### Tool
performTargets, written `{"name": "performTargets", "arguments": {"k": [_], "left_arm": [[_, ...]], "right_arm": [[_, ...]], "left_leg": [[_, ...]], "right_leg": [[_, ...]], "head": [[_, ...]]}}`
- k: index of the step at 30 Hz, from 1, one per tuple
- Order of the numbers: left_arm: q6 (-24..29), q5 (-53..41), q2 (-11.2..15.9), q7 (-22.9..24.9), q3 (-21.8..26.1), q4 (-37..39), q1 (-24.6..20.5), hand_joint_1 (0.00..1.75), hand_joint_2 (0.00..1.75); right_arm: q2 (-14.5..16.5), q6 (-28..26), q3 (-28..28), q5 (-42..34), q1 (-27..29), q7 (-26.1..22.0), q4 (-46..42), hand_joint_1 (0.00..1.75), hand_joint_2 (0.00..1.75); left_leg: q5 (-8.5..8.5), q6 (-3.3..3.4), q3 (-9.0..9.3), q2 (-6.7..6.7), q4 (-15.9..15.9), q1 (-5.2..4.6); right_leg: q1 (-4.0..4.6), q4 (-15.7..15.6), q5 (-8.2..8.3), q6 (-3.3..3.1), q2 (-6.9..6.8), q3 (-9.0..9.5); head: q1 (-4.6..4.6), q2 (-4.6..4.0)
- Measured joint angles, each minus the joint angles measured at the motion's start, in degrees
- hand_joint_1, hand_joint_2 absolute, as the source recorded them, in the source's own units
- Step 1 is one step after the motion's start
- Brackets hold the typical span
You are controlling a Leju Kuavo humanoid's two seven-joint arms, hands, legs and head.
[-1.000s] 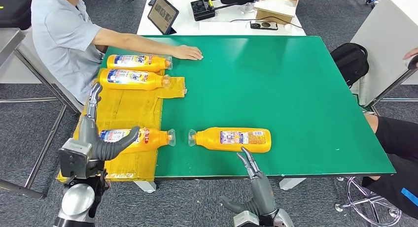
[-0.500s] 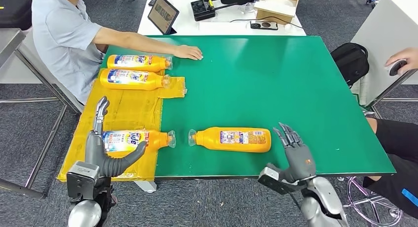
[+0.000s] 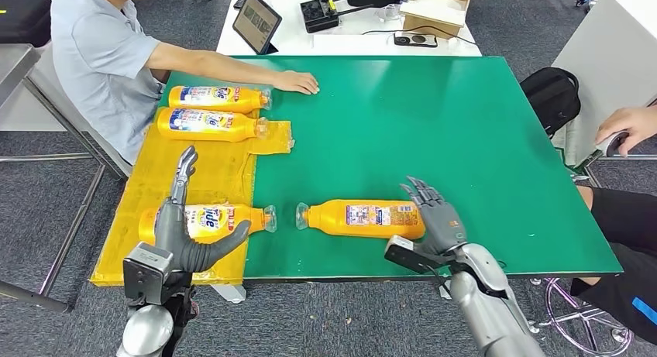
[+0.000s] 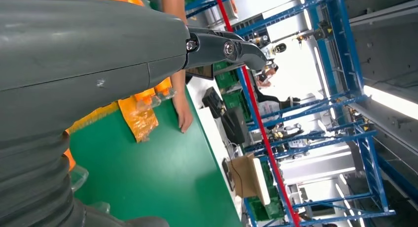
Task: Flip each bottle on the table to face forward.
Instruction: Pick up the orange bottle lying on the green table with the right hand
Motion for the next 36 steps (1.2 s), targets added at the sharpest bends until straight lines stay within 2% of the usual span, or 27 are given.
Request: {"name": "performTargets", "arguments": {"k": [8, 12, 16, 19, 25, 27, 30, 36], "left_arm": [[-0.6, 0.3, -0.1, 0.2, -0.3, 1.0, -0.8, 0.00, 1.75], [-0.7, 0.4, -0.2, 0.2, -0.4, 2.1, -1.2, 0.00, 1.75], [-0.7, 0.4, -0.2, 0.3, -0.4, 2.2, -1.2, 0.00, 1.75], [-0.8, 0.3, -0.2, 1.0, -0.4, 2.2, -1.1, 0.00, 1.75], [-0.9, -1.4, -0.1, 3.4, 0.0, 1.8, 0.5, 0.00, 1.75], [-0.9, -2.4, -0.1, 4.0, 0.2, 1.5, 1.2, 0.00, 1.75], [-1.0, -3.3, -0.1, 4.3, 0.6, 1.1, 1.9, 0.00, 1.75], [-1.0, -3.4, -0.1, 4.4, 0.7, 0.8, 2.4, 0.00, 1.75]], "right_arm": [[1.7, 0.6, 2.1, -0.6, -2.5, -0.7, 4.1, 0.00, 1.75], [3.6, 0.6, 4.3, -0.4, -4.6, -0.6, 7.9, 0.00, 1.75], [3.9, 0.5, 4.7, 0.2, -5.2, 0.3, 9.0, 0.00, 1.75], [4.0, 1.1, 5.7, 2.6, -6.4, 4.6, 10.3, 0.00, 1.75], [3.8, 6.7, 9.8, 10.3, -12.2, 19.8, 15.8, 0.00, 1.75], [3.8, 8.8, 11.4, 12.5, -14.2, 23.3, 17.6, 0.00, 1.75], [3.8, 9.5, 13.2, 13.9, -15.8, 25.0, 19.2, 0.00, 1.75], [3.9, 9.5, 14.9, 14.2, -16.9, 25.3, 20.7, 0.00, 1.75]], "left_leg": [[0.00, 0.00, 0.00, 0.01, 0.0, 0.01], [0.00, 0.00, -0.02, -0.01, 0.0, 0.00], [0.00, 0.00, -0.02, -0.01, 0.0, 0.00], [0.00, 0.00, 0.01, 0.00, 0.0, 0.00], [0.00, 0.00, 0.30, 0.04, 0.0, 0.00], [0.00, 0.00, 0.45, 0.03, 0.0, 0.00], [-0.01, 0.01, 0.56, 0.00, 0.0, 0.00], [0.03, 0.05, 0.68, 0.00, 0.0, 0.00]], "right_leg": [[0.01, 0.0, 0.00, 0.00, 0.00, -0.01], [0.00, 0.0, 0.00, 0.00, 0.00, -0.02], [0.00, 0.0, 0.00, 0.00, 0.00, -0.01], [0.00, 0.0, 0.00, 0.00, 0.01, 0.00], [0.00, 0.0, 0.00, -0.01, 0.01, 0.25], [0.00, 0.0, -0.01, -0.01, 0.01, 0.37], [0.00, -0.1, -0.01, -0.01, 0.00, 0.51], [0.00, 0.0, 0.00, -0.01, 0.00, 0.64]], "head": [[0.01, 0.00], [0.02, 0.00], [0.02, 0.00], [0.01, 0.00], [-0.01, 0.00], [0.00, 0.00], [0.00, 0.00], [-0.01, 0.00]]}}
